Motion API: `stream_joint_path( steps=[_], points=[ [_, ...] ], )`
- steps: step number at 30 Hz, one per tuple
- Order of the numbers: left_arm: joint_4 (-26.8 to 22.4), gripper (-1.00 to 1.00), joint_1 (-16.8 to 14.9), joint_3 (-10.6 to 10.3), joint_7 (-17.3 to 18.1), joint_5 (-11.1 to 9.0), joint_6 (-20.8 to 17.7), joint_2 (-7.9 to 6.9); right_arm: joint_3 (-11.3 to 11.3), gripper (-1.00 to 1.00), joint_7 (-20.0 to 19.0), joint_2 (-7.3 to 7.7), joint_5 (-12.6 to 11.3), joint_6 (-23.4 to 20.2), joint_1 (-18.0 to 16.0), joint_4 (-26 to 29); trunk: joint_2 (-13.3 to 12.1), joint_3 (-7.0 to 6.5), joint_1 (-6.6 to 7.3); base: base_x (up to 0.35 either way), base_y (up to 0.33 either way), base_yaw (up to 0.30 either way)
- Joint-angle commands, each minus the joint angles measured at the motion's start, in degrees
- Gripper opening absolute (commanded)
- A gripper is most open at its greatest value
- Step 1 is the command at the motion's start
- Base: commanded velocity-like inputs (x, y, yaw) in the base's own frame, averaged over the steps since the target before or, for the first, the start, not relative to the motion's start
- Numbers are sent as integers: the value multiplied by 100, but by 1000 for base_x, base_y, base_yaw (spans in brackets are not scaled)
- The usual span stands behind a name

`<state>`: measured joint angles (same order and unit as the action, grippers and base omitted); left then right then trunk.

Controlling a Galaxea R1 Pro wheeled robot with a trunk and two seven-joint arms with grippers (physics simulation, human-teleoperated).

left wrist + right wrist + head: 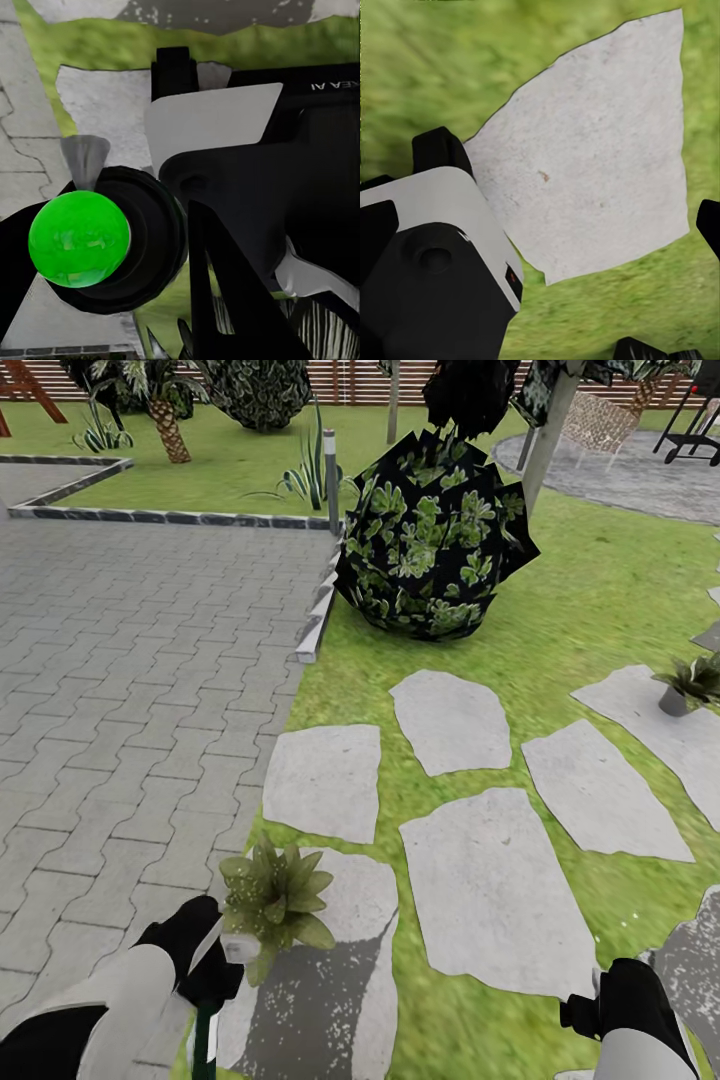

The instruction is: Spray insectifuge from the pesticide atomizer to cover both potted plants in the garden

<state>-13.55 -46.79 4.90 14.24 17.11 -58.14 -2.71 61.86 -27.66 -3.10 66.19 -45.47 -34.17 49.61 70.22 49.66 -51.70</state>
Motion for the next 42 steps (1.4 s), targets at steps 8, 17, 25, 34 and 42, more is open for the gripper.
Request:
stream_joint_path(
  steps=[8,17,25,34,42],
  points=[
    [-7,-100,-204,48,35,66,-26,4,20,100,-62,-1,60,3,-6,13,3,4,0,0,0,0],
    [2,-100,-78,77,81,58,-22,16,19,100,-64,-5,60,3,-5,14,3,4,0,0,0,0],
    [2,-100,85,81,97,47,-22,32,21,100,-66,-6,60,3,-9,14,3,4,0,0,0,0],
    [2,-100,96,81,81,47,-24,34,21,100,-69,-1,60,3,-7,14,3,4,0,0,0,0],
    [29,-100,-370,68,65,47,-37,29,26,100,-70,-1,60,3,-8,14,3,4,0,0,0,0]
  ],
)
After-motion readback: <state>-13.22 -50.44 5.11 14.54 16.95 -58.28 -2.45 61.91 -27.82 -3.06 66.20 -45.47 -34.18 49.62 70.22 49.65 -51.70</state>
